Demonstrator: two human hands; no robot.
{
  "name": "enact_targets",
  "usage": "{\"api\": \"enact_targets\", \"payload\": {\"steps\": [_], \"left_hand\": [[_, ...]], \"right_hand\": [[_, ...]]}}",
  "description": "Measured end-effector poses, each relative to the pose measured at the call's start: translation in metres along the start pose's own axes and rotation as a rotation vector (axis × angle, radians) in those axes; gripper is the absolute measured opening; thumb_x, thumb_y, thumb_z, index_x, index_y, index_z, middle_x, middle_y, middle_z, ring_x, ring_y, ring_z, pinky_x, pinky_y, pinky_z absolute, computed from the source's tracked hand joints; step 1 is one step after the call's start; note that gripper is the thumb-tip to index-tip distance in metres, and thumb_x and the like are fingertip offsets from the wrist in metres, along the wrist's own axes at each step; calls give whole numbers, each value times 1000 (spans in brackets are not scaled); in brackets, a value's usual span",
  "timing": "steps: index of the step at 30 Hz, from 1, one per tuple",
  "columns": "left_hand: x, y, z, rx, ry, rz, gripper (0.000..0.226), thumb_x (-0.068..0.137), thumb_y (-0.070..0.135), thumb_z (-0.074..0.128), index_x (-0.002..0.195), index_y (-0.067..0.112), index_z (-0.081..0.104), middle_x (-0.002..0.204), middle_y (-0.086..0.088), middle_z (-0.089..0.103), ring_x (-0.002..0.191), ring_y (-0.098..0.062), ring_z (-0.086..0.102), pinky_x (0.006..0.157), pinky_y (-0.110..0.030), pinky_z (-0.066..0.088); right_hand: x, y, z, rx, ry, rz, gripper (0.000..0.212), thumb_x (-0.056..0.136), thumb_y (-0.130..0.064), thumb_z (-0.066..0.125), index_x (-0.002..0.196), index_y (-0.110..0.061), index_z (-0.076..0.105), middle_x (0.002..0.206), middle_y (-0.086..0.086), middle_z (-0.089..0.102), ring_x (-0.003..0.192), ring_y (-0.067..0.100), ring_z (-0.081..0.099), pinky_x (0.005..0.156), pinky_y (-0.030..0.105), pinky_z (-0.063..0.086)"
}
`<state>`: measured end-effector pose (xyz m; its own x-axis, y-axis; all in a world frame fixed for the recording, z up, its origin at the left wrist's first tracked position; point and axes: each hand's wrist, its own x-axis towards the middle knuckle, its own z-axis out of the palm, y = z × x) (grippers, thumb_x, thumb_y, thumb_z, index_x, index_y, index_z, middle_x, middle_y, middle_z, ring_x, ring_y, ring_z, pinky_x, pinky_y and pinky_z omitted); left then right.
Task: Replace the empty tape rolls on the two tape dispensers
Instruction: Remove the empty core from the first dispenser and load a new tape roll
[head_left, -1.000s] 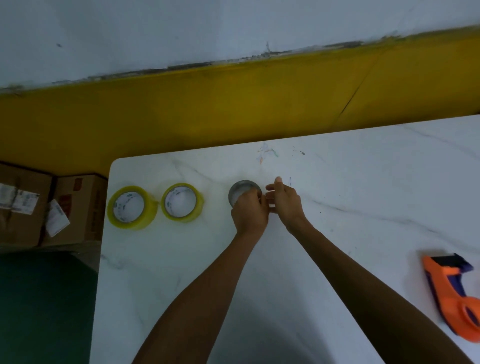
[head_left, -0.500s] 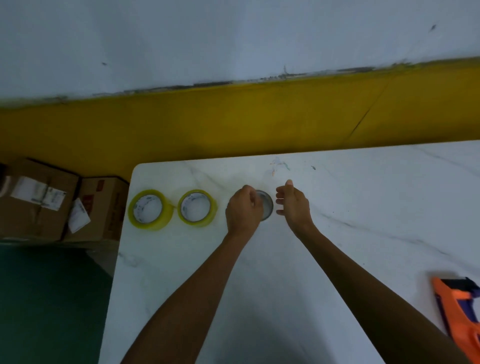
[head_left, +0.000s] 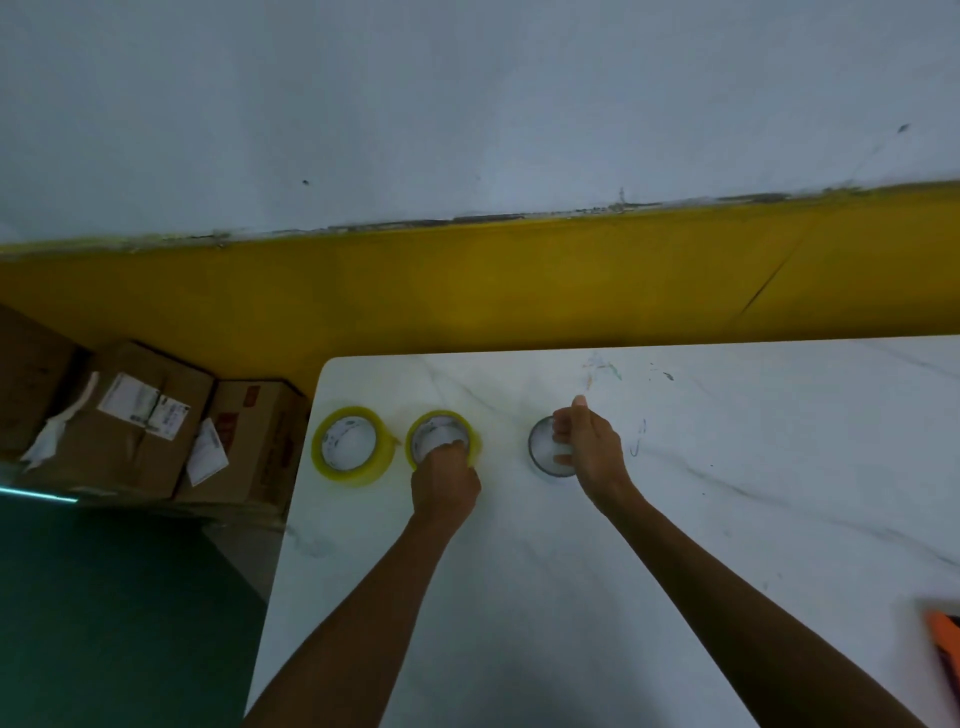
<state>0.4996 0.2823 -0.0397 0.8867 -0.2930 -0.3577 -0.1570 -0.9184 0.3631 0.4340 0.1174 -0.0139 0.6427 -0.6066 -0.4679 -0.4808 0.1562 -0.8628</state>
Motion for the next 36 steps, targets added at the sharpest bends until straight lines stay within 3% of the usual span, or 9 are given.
{"api": "enact_targets", "payload": {"steps": [4, 8, 10, 12, 14, 20, 23, 27, 36], "left_hand": [[2, 2, 4, -10, -20, -41, 37, 94, 9, 47, 130, 4, 56, 134, -21, 56, 126, -34, 52, 101, -40, 44], [2, 1, 0, -69, -46, -67, 41, 94, 12, 48, 134, 5, 51, 141, -18, 51, 131, -34, 47, 105, -39, 38], [2, 2, -9, -113, 0, -44, 29, 89, 8, 51, 114, -1, 60, 122, -21, 61, 115, -36, 57, 88, -39, 47], [2, 6, -22, -221, 106, -9, 6, 81, 2, 55, 77, 2, 59, 81, -17, 62, 85, -36, 62, 62, -33, 41], [-1, 10, -42, -377, 168, -4, 25, 81, 2, 57, 61, 11, 46, 59, -3, 48, 60, -26, 53, 55, -25, 33], [-34, 45, -108, -792, 84, -4, 14, 89, 14, 59, 91, 6, 70, 86, -12, 66, 79, -23, 57, 70, -31, 43], [-61, 60, -125, -892, 72, 34, 13, 90, 16, 60, 93, 10, 70, 86, -6, 66, 80, -18, 57, 73, -32, 45], [-87, 61, -128, -907, 62, 41, 18, 90, 19, 59, 91, 5, 70, 86, -9, 65, 80, -20, 57, 72, -34, 46], [-111, 65, -139, -899, 33, 92, 17, 92, 18, 58, 92, 7, 71, 83, -5, 64, 81, -18, 56, 71, -31, 45]], "right_hand": [[1, 11, 1, -33, -4, 14, 57, 103, -41, 27, 116, -1, 64, 111, 17, 67, 100, 27, 63, 87, 41, 55], [-3, 8, -3, -9, 12, -21, 55, 103, -41, 27, 111, -4, 66, 107, 16, 67, 101, 29, 64, 84, 42, 56], [-8, 3, -2, 15, 1, -5, 54, 102, -42, 29, 109, -4, 66, 107, 19, 67, 100, 32, 64, 76, 40, 57], [-14, -8, 0, 54, -52, 33, 55, 101, -46, 31, 109, -5, 66, 107, 19, 67, 100, 34, 64, 74, 38, 57], [-25, -25, 3, 54, -141, 43, 51, 100, -47, 34, 110, -9, 65, 108, 15, 67, 102, 32, 63, 81, 40, 56], [-65, -70, 19, -201, -224, -212, 33, 92, -51, 47, 105, -25, 62, 105, 0, 67, 97, 18, 65, 87, 44, 59], [-95, -86, 26, -204, -193, -300, 30, 97, -41, 47, 104, -16, 63, 95, 1, 64, 89, 20, 64, 81, 45, 61], [-124, -88, 21, -185, -87, -355, 34, 97, -35, 50, 105, -6, 66, 90, 9, 66, 87, 29, 67, 72, 46, 62], [-144, -89, 11, -161, -79, -341, 32, 97, -35, 50, 102, -8, 66, 86, 5, 64, 85, 23, 65, 71, 39, 63]]}}
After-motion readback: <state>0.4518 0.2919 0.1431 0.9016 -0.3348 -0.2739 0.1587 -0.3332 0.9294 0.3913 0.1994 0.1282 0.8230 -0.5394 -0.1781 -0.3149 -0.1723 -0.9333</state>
